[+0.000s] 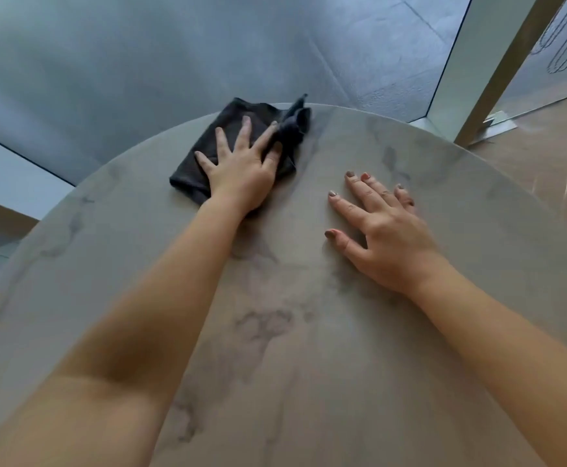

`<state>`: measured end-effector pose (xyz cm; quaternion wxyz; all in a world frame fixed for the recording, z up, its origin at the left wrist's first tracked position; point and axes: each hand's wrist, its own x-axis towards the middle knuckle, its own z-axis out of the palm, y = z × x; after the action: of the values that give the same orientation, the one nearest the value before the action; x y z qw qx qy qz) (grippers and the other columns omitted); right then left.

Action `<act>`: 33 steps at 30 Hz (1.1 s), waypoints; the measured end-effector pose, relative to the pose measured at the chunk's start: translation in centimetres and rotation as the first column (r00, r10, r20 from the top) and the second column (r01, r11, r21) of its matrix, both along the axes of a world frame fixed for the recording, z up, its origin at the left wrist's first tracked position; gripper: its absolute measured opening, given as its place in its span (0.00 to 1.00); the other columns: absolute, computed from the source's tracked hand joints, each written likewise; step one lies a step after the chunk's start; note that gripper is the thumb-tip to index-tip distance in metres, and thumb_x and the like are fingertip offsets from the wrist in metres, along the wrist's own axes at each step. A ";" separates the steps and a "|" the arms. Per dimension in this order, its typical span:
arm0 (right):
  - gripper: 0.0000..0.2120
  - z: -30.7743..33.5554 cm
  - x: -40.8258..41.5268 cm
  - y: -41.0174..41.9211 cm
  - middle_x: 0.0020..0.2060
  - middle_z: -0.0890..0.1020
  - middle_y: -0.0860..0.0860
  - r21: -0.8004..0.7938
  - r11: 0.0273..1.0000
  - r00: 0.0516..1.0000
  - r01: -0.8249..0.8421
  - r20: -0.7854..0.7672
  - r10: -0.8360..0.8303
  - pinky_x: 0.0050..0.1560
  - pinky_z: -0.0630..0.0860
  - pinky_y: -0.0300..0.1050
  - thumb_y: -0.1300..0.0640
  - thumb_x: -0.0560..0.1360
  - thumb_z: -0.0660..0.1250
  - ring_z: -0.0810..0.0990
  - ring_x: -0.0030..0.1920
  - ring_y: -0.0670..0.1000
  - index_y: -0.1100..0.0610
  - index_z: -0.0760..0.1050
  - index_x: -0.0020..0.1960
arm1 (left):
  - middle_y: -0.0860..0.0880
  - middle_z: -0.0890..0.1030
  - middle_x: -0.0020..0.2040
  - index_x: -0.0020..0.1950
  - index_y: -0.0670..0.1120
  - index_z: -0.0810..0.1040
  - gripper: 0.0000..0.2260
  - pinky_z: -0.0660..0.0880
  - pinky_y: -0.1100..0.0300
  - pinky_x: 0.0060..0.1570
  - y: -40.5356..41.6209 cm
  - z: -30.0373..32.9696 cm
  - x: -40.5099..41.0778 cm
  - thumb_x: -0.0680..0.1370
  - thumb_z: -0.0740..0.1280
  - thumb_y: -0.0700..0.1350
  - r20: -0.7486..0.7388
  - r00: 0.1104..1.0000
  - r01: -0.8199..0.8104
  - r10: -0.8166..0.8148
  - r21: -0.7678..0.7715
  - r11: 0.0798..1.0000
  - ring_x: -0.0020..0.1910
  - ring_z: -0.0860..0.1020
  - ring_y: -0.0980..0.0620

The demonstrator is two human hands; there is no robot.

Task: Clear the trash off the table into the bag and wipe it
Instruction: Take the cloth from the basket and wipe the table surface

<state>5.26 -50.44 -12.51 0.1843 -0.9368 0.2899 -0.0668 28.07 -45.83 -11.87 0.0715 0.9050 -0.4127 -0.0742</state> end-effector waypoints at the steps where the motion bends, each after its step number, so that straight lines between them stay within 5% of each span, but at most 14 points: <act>1: 0.33 0.0 -0.1 0.0 0.75 0.56 0.50 -0.005 1.000 1.000 -0.007 0.001 0.007 0.72 0.47 0.55 0.35 0.72 0.44 0.52 0.75 0.50 0.46 0.61 0.72 | 0.58 0.48 0.77 0.71 0.69 0.52 0.20 0.40 0.32 0.66 1.7 -0.1 -2.2 0.79 0.47 0.62 0.029 0.996 0.089 -0.089 -0.014 0.996 0.75 0.43 0.44; 4: 0.32 0.1 -0.2 0.3 0.75 0.55 0.50 0.003 1.000 1.000 -0.014 -0.002 0.014 0.72 0.46 0.53 0.35 0.72 0.45 0.51 0.75 0.50 0.47 0.60 0.72 | 0.59 0.50 0.76 0.71 0.68 0.52 0.22 0.41 0.37 0.69 9.2 -0.6 -3.9 0.76 0.45 0.64 0.099 0.988 0.128 -0.122 -0.053 0.990 0.76 0.45 0.48; 9: 0.30 0.1 -0.1 0.2 0.75 0.55 0.50 0.023 1.000 0.999 -0.018 0.048 0.017 0.72 0.46 0.54 0.38 0.73 0.50 0.51 0.75 0.50 0.47 0.61 0.72 | 0.55 0.48 0.77 0.72 0.67 0.53 0.21 0.40 0.29 0.65 3.4 0.8 4.3 0.78 0.47 0.62 0.019 0.962 -0.274 0.274 0.018 0.962 0.75 0.43 0.42; 12: 0.27 0.0 0.0 0.1 0.74 0.59 0.51 0.002 1.000 0.998 -0.016 0.057 0.016 0.72 0.48 0.54 0.39 0.75 0.53 0.54 0.74 0.51 0.48 0.64 0.71 | 0.54 0.46 0.77 0.72 0.67 0.52 0.21 0.39 0.27 0.63 -3.7 0.1 1.4 0.78 0.47 0.63 -0.012 0.992 -0.128 0.129 0.027 0.991 0.74 0.41 0.38; 14: 0.25 -0.3 -0.2 0.1 0.68 0.69 0.56 -0.031 1.000 0.990 0.002 0.141 0.003 0.69 0.60 0.57 0.42 0.74 0.57 0.65 0.69 0.57 0.52 0.72 0.66 | 0.55 0.48 0.77 0.71 0.67 0.52 0.20 0.39 0.28 0.64 -4.5 0.1 -2.4 0.79 0.49 0.61 0.001 0.996 0.092 -0.092 0.001 0.996 0.75 0.42 0.40; 17: 0.16 -0.5 -0.7 0.2 0.51 0.77 0.58 -0.052 0.989 0.934 0.141 0.339 -0.115 0.47 0.78 0.56 0.52 0.71 0.60 0.73 0.54 0.59 0.61 0.79 0.50 | 0.58 0.50 0.77 0.71 0.68 0.52 0.21 0.43 0.32 0.67 2.3 -0.3 -4.7 0.78 0.47 0.61 0.096 0.964 0.252 -0.248 -0.022 0.968 0.76 0.45 0.45; 20: 0.11 -0.4 -0.6 0.3 0.46 0.75 0.59 -0.061 0.951 0.899 0.302 0.351 -0.263 0.37 0.78 0.52 0.57 0.70 0.57 0.68 0.51 0.57 0.62 0.75 0.44 | 0.58 0.50 0.76 0.71 0.68 0.52 0.23 0.42 0.35 0.69 9.2 -0.1 -3.0 0.76 0.44 0.64 0.096 0.987 0.132 -0.130 -0.016 0.991 0.76 0.44 0.48; 24: 0.14 -0.8 -0.1 0.3 0.46 0.74 0.61 -0.071 0.956 0.913 0.285 0.323 -0.249 0.39 0.78 0.55 0.56 0.70 0.53 0.71 0.51 0.62 0.63 0.74 0.43 | 0.56 0.48 0.77 0.71 0.69 0.52 0.20 0.40 0.28 0.65 1.3 0.6 1.1 0.79 0.47 0.62 0.043 0.992 -0.117 0.115 0.032 0.993 0.75 0.43 0.42; 28: 0.14 -0.8 -0.3 0.0 0.44 0.75 0.61 -0.130 0.947 0.922 0.293 0.301 -0.243 0.40 0.78 0.54 0.56 0.70 0.54 0.73 0.49 0.63 0.64 0.75 0.43 | 0.55 0.49 0.77 0.71 0.68 0.52 0.20 0.39 0.27 0.63 -8.5 -0.3 -4.2 0.78 0.47 0.62 0.010 0.988 0.155 -0.155 0.015 0.988 0.75 0.42 0.38; 30: 0.14 -0.7 -0.4 0.1 0.45 0.75 0.61 -0.123 0.952 0.929 0.282 0.284 -0.238 0.39 0.78 0.54 0.56 0.71 0.55 0.73 0.49 0.62 0.64 0.76 0.44 | 0.57 0.50 0.77 0.71 0.68 0.53 0.20 0.40 0.29 0.65 -6.8 -0.2 -7.5 0.79 0.48 0.61 0.042 0.946 0.322 -0.321 -0.020 0.947 0.75 0.44 0.42; 33: 0.15 -0.8 -1.0 0.1 0.47 0.76 0.59 -0.087 0.963 0.920 0.257 0.328 -0.215 0.40 0.78 0.53 0.55 0.71 0.56 0.70 0.52 0.58 0.62 0.76 0.47 | 0.58 0.51 0.76 0.72 0.67 0.52 0.22 0.44 0.34 0.69 2.9 -0.6 -7.7 0.77 0.47 0.62 0.106 0.949 0.304 -0.297 -0.060 0.951 0.76 0.46 0.47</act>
<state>4.24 -50.35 -13.33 0.1581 -0.8820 0.3627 -0.2558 20.39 -42.92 -12.48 0.0736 0.8307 -0.5513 -0.0255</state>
